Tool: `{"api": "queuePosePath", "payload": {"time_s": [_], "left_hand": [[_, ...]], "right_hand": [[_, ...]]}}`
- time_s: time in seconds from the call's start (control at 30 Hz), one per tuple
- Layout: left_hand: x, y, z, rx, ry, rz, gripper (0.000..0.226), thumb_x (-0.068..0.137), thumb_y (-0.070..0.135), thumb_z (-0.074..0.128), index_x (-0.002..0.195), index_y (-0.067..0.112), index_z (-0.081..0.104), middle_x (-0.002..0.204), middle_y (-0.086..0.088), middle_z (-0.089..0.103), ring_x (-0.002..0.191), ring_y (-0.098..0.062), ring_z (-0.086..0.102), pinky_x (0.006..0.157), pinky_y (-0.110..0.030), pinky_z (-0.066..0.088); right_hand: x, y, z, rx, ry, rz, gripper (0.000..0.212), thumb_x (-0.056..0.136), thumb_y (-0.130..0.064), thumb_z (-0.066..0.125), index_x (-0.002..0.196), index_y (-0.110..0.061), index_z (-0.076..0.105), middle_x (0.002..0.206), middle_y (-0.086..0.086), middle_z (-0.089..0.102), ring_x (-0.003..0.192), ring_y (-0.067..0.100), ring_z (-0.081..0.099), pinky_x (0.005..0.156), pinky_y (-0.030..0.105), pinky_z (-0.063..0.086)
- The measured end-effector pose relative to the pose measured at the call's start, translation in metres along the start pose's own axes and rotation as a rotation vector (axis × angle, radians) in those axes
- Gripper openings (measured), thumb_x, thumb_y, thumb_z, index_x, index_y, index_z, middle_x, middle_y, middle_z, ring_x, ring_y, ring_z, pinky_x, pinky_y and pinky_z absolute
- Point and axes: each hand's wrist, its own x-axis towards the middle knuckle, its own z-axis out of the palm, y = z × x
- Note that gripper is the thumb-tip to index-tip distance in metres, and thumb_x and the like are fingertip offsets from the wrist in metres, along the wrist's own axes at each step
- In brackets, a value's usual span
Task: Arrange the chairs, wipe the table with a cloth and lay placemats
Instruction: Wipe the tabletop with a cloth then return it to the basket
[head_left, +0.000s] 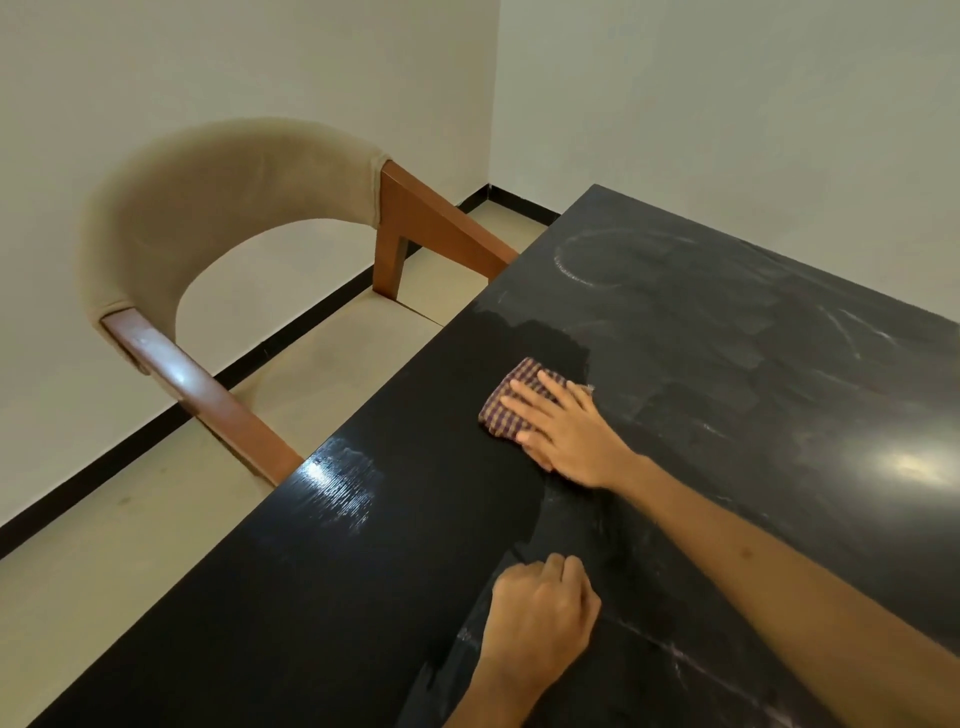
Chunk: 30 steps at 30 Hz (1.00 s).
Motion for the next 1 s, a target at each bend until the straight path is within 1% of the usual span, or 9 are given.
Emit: {"api": "queuePosePath", "payload": {"time_s": [0.17, 0.23, 0.33, 0.4, 0.57, 0.67, 0.77, 0.9, 1.0], "left_hand": [[-0.003, 0.001, 0.003, -0.018, 0.010, 0.036, 0.022, 0.081, 0.031, 0.050, 0.059, 0.024, 0.047, 0.052, 0.010, 0.045, 0.041, -0.006, 0.042, 0.039, -0.023, 0.038], [-0.003, 0.002, 0.005, -0.007, 0.029, 0.036, 0.023, 0.081, 0.030, 0.051, 0.059, 0.024, 0.046, 0.051, 0.009, 0.044, 0.040, -0.007, 0.041, 0.039, -0.024, 0.037], [-0.003, 0.002, 0.006, -0.007, 0.028, 0.028, 0.024, 0.081, 0.030, 0.050, 0.059, 0.024, 0.046, 0.050, 0.010, 0.044, 0.040, -0.006, 0.040, 0.040, -0.022, 0.035], [-0.002, 0.000, 0.006, -0.004, 0.007, 0.024, 0.024, 0.083, 0.032, 0.048, 0.060, 0.027, 0.048, 0.050, 0.012, 0.045, 0.039, -0.004, 0.040, 0.040, -0.018, 0.034], [-0.001, 0.000, 0.006, -0.015, 0.012, 0.014, 0.024, 0.084, 0.031, 0.048, 0.060, 0.027, 0.048, 0.050, 0.012, 0.045, 0.039, -0.004, 0.039, 0.040, -0.017, 0.033], [0.000, -0.001, 0.007, -0.010, 0.066, 0.024, 0.024, 0.082, 0.027, 0.051, 0.059, 0.023, 0.046, 0.050, 0.010, 0.044, 0.039, -0.006, 0.039, 0.039, -0.021, 0.032], [-0.002, -0.001, 0.007, 0.004, 0.139, 0.072, 0.024, 0.082, 0.025, 0.054, 0.060, 0.021, 0.045, 0.052, 0.008, 0.044, 0.040, -0.008, 0.041, 0.040, -0.024, 0.033], [-0.012, 0.004, 0.000, 0.022, 0.193, 0.022, 0.021, 0.083, 0.026, 0.053, 0.063, 0.021, 0.051, 0.055, 0.007, 0.052, 0.043, -0.008, 0.046, 0.043, -0.023, 0.031], [-0.040, 0.022, -0.001, 0.022, 0.193, -0.072, 0.023, 0.086, 0.029, 0.048, 0.065, 0.022, 0.052, 0.055, 0.008, 0.052, 0.042, -0.007, 0.044, 0.044, -0.019, 0.025]], "right_hand": [[-0.061, -0.013, 0.011, -0.006, 0.006, -0.085, 0.053, 0.099, -0.054, 0.012, 0.151, -0.042, 0.011, 0.158, -0.019, -0.003, 0.146, 0.013, -0.018, 0.116, 0.035, -0.017], [-0.058, -0.003, 0.011, -0.015, 0.010, -0.079, 0.053, 0.100, -0.054, 0.013, 0.151, -0.042, 0.014, 0.158, -0.018, 0.000, 0.147, 0.013, -0.015, 0.117, 0.036, -0.014], [-0.037, 0.031, 0.007, -0.025, 0.050, 0.067, 0.066, 0.093, -0.064, -0.004, 0.150, -0.038, 0.016, 0.159, -0.013, 0.013, 0.149, 0.020, 0.002, 0.118, 0.044, 0.003], [-0.027, 0.061, 0.001, -0.026, 0.093, 0.204, 0.069, 0.088, -0.069, -0.008, 0.148, -0.040, 0.009, 0.159, -0.011, 0.016, 0.149, 0.022, 0.006, 0.117, 0.045, 0.007], [-0.023, 0.085, -0.002, 0.036, 0.043, 0.369, 0.052, 0.103, -0.047, 0.021, 0.151, -0.040, 0.004, 0.161, -0.014, 0.002, 0.149, 0.020, -0.007, 0.118, 0.043, -0.002], [-0.035, 0.063, 0.000, 0.001, 0.042, 0.294, 0.061, 0.094, -0.058, 0.005, 0.152, -0.038, 0.008, 0.161, -0.013, 0.005, 0.149, 0.021, -0.005, 0.117, 0.043, -0.003], [-0.068, 0.025, 0.007, -0.010, 0.034, 0.108, 0.073, 0.089, -0.066, -0.007, 0.151, -0.035, 0.015, 0.160, -0.012, 0.010, 0.149, 0.022, -0.002, 0.117, 0.046, 0.000], [-0.124, -0.025, 0.022, 0.032, 0.000, -0.082, 0.061, 0.095, -0.059, 0.001, 0.151, -0.039, 0.013, 0.159, -0.014, 0.005, 0.147, 0.017, -0.010, 0.116, 0.042, -0.009], [-0.146, -0.032, 0.029, 0.019, -0.016, -0.107, 0.055, 0.098, -0.056, 0.007, 0.151, -0.041, 0.013, 0.160, -0.014, 0.005, 0.148, 0.017, -0.010, 0.117, 0.042, -0.008]]}}
